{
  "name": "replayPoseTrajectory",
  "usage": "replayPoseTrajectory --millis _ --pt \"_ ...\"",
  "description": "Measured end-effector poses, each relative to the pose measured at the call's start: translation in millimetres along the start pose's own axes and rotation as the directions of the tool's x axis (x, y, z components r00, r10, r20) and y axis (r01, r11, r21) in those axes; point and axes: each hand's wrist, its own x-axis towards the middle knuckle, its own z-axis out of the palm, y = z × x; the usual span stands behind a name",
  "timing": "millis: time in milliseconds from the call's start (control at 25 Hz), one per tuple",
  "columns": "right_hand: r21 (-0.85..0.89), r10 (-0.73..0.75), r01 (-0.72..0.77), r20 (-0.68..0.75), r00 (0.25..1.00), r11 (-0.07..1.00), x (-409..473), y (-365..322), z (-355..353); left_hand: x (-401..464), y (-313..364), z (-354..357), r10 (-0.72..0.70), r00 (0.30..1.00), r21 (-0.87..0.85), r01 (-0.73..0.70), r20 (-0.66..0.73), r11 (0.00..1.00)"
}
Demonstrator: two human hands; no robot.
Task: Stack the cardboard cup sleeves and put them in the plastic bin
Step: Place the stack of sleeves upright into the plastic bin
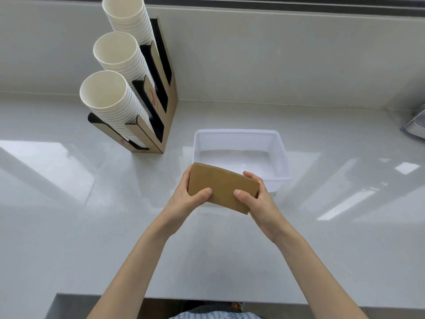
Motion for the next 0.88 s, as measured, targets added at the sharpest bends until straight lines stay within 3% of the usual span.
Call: replayPoseTrajectory --millis 240,320,520,680,880 --pt "-0.301 0.087 -0.052 0.107 0.99 0.952 6.8 -30.4 -8.8 10.9 11.7 -14.8 -0.028 0.998 -0.013 0.029 0.051 1.0" --pt "-0.436 0.159 -0.072 0.165 0.973 0.897 12.9 -44.3 -16.7 15.3 19.7 -20.4 -0.035 0.995 0.02 0.034 0.092 0.999" --pt "-0.591 0.224 -0.039 0.242 0.944 0.806 42.7 -67.8 -16.5 38.6 39.7 -31.1 -0.056 0.98 0.146 0.028 0.191 0.989" --pt "-0.597 0.222 -0.006 0.29 0.931 0.802 64.7 -76.4 -5.6 59.5 49.7 -33.4 -0.084 0.973 0.256 0.027 0.214 0.966" --pt "-0.45 0.192 -0.048 0.281 0.94 0.892 87.3 -74.8 -1.5 84.5 55.0 -39.0 -0.116 0.984 0.207 0.086 0.137 0.975"
